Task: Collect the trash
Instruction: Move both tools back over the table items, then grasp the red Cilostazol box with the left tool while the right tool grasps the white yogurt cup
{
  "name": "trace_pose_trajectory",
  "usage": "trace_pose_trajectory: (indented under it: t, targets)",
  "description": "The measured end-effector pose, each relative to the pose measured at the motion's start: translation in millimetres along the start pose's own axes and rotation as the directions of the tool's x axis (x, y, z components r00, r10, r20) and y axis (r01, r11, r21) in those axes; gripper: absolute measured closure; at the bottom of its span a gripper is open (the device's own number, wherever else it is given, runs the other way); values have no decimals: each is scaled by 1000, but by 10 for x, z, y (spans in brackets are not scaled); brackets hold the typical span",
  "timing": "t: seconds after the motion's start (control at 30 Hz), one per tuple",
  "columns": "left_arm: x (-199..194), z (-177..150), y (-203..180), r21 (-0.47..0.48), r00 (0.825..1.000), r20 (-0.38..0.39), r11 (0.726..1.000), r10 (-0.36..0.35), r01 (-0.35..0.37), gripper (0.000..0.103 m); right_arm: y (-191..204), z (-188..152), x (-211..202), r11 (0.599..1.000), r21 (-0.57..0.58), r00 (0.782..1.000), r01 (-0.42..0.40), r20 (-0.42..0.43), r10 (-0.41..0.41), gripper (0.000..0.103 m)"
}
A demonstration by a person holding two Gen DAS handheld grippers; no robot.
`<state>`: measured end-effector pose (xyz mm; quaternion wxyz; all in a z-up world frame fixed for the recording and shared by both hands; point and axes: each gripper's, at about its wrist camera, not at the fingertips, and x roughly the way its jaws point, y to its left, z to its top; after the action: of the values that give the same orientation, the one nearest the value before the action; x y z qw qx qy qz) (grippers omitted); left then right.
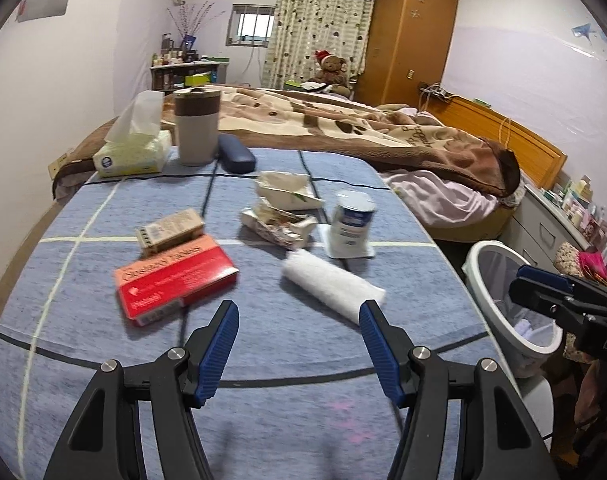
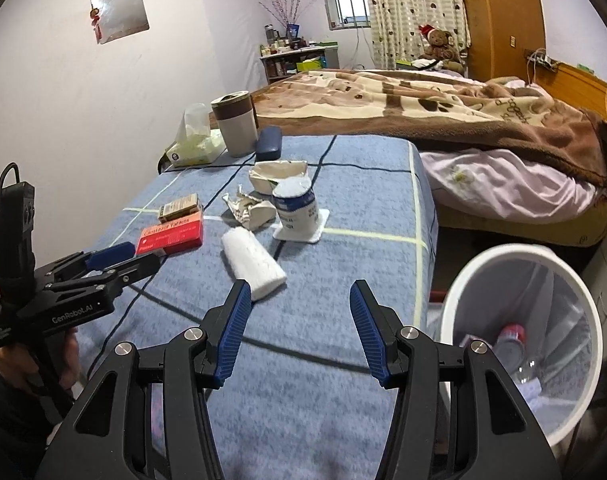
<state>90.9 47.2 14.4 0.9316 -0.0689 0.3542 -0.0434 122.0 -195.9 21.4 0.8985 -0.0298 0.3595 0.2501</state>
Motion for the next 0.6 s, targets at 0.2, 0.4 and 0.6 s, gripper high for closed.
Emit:
trace_pose_trajectory:
  t: [0.2, 0.4, 0.6]
  targets:
    - [70, 110, 320, -6, 999, 5, 999, 41, -41, 40, 85, 118, 141, 1000, -16, 1000, -8, 3, 8, 41]
    - [204, 193, 635, -12, 996, -4, 996, 84, -84, 40, 157, 201, 382, 1000, -27, 999, -16, -28, 15, 40]
    - [380, 252, 952, -18, 994, -22, 994, 104, -104, 39, 195, 286, 622, 1000, -16, 999, -9, -37, 8, 33]
